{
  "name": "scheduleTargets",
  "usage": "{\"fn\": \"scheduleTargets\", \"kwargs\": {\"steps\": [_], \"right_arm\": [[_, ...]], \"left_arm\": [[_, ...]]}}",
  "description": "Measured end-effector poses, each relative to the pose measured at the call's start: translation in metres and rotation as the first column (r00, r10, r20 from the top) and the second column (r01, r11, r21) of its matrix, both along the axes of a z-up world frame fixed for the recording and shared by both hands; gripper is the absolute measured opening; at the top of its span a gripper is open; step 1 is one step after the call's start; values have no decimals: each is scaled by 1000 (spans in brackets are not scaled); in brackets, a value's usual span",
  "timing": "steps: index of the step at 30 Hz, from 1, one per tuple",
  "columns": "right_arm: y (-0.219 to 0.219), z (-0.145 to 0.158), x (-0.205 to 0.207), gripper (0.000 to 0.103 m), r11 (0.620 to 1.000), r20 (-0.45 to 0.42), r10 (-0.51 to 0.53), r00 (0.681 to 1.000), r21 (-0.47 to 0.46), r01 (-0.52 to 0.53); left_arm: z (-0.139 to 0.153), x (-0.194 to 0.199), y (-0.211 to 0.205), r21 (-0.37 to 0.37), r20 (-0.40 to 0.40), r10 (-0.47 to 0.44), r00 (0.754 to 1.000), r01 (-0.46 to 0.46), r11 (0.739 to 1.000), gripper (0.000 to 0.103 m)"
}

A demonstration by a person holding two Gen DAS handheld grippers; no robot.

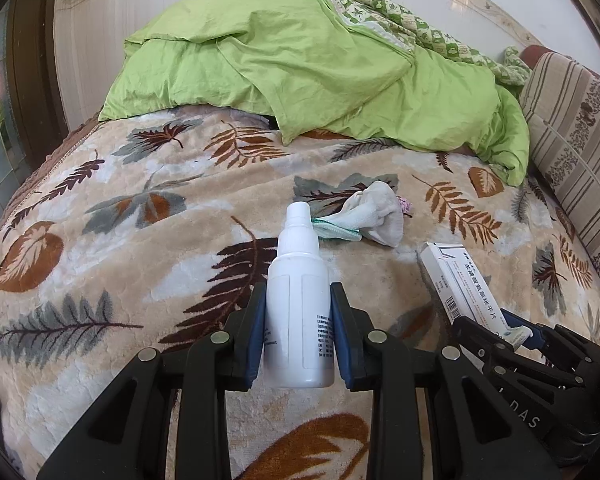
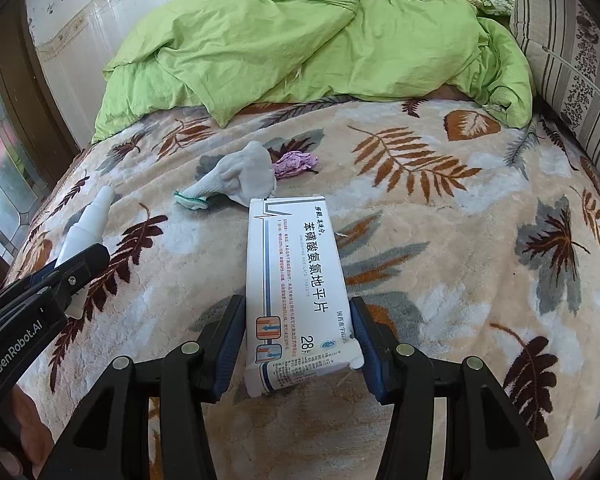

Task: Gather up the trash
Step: 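Lift the white bottle with the left gripper while the right holds the medicine box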

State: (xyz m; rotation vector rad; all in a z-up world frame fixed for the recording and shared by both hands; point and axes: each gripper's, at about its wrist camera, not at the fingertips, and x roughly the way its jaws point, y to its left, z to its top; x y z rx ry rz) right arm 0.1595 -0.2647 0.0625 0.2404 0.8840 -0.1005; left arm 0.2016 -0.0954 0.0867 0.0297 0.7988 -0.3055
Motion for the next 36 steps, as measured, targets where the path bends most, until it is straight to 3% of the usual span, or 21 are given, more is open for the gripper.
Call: {"fn": "scheduleTargets", "kwargs": {"steps": [19, 36], "right_arm": [[0, 7, -4, 56, 1000, 22, 12, 1000, 21, -13], [0, 10, -6, 56, 1000, 47, 11, 999, 12, -11]], "left_arm": [[4, -3, 0, 0, 13, 3, 1000, -3, 1000, 29], [10, -11, -5, 50, 80, 24, 996, -28, 998, 29]]}}
